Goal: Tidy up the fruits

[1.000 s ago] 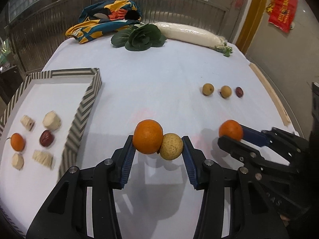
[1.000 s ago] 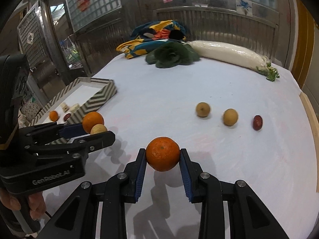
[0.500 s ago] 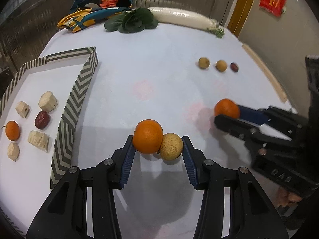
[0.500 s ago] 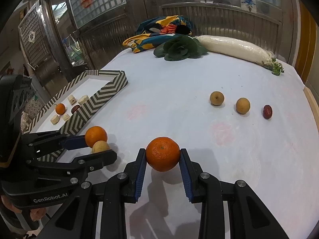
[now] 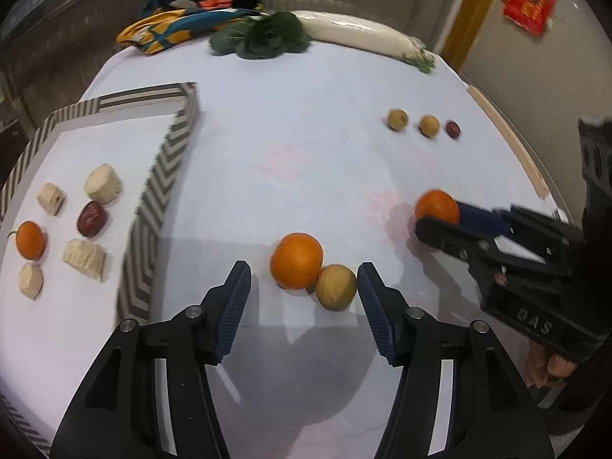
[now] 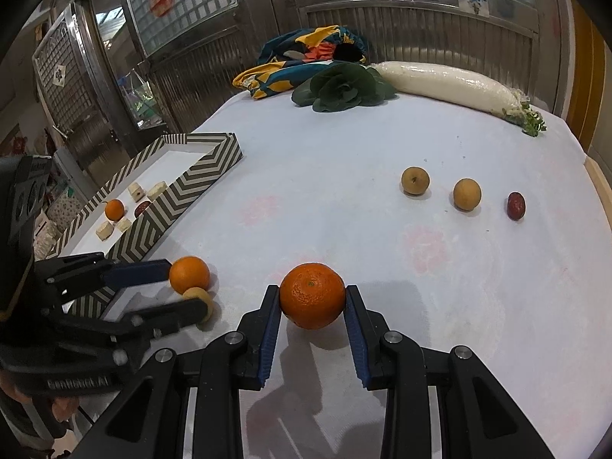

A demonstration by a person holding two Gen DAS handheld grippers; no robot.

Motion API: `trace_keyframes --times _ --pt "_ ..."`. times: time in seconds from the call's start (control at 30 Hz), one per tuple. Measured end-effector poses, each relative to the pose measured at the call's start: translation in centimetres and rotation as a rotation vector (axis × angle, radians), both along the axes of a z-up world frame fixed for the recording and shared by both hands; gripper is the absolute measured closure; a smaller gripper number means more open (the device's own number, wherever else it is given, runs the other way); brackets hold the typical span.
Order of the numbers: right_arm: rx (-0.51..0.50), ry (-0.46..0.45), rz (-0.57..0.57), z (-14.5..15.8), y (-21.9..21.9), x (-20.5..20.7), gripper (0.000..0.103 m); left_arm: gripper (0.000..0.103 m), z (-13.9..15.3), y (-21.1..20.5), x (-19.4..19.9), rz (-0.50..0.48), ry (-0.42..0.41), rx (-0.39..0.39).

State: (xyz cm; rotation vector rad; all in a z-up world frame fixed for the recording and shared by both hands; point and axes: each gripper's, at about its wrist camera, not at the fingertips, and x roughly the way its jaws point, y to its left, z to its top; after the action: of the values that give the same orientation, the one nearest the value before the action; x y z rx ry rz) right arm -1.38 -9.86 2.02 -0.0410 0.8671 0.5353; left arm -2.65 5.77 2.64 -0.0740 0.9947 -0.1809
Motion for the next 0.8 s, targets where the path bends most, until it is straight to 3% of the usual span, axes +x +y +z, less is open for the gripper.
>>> trace_keyframes --times 0.23,0.33,0.57,0.67,0.8 --pt "0.005 0.006 0.006 -0.2 0.0 0.1 0.071 0.045 0.0 1.6 1.5 0.063 0.028 -0.051" --pt "0.010 0.011 0.005 -0.3 0.0 0.2 0.071 0.045 -0.4 2.3 2.1 0.079 0.064 -0.107" --pt "0.016 0.008 0.018 -0.3 0.2 0.1 0.071 0.046 -0.8 1.5 2.0 0.070 0.050 -0.049" --pt "0.015 0.000 0.022 -0.2 0.2 0.0 0.071 0.074 -0.7 1.8 2.1 0.082 0.039 -0.042" --pt "0.012 -0.012 0.024 0.3 0.4 -0.3 0.071 0.074 0.0 1.9 1.4 0.077 0.007 -0.032"
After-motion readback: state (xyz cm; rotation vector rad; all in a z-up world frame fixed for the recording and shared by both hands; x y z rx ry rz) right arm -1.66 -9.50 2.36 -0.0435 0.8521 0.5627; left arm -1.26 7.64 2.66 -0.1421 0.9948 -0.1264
